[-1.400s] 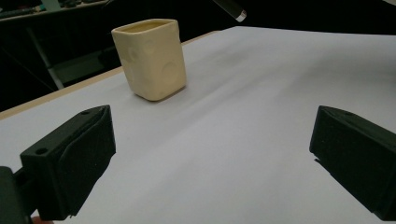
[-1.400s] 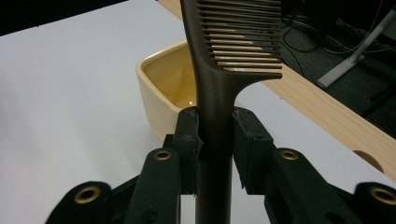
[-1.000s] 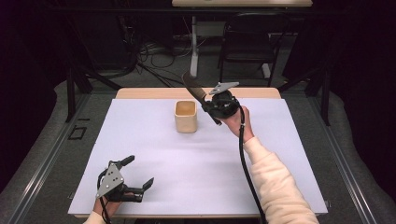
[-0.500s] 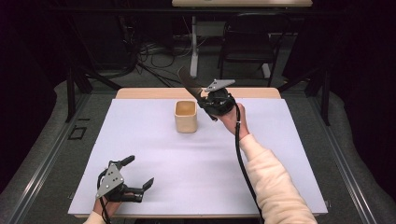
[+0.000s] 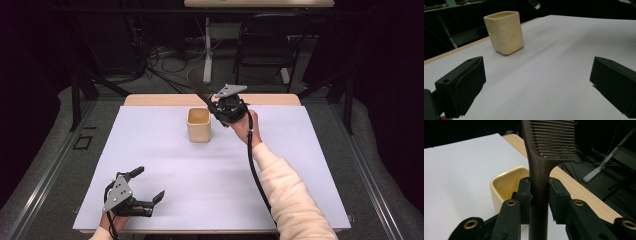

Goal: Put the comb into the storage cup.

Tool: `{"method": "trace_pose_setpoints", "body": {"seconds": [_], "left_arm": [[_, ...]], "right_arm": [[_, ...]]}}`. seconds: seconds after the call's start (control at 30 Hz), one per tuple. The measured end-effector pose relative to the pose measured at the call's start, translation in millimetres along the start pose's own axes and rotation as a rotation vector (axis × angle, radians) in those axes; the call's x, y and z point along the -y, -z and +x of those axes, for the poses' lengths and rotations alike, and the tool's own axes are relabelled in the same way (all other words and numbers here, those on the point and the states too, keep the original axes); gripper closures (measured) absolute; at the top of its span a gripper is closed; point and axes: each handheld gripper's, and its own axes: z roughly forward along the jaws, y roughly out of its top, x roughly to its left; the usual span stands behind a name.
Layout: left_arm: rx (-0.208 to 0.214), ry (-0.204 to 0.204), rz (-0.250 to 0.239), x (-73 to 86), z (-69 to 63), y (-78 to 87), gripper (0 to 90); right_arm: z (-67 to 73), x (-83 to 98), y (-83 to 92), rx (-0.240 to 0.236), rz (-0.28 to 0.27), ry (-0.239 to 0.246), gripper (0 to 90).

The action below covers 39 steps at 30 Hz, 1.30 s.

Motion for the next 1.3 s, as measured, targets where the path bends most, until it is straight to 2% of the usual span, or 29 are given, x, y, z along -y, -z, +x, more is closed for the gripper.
{"method": "trace_pose_setpoints", "body": {"seconds": [0.5,1.3], "left_arm": [[0.004,0.002,-0.002,-0.1,-0.1,-0.1,0.2],[0.005,0.003,-0.005,-0.2,-0.6,0.3,0.2]], "right_arm": [[0.0,-1.3,-8.9,0.006,-0.035,-0.016,72.6],[4.8,-18.6,-12.0,0.000,-0.083,-0.007,72.6]]}}
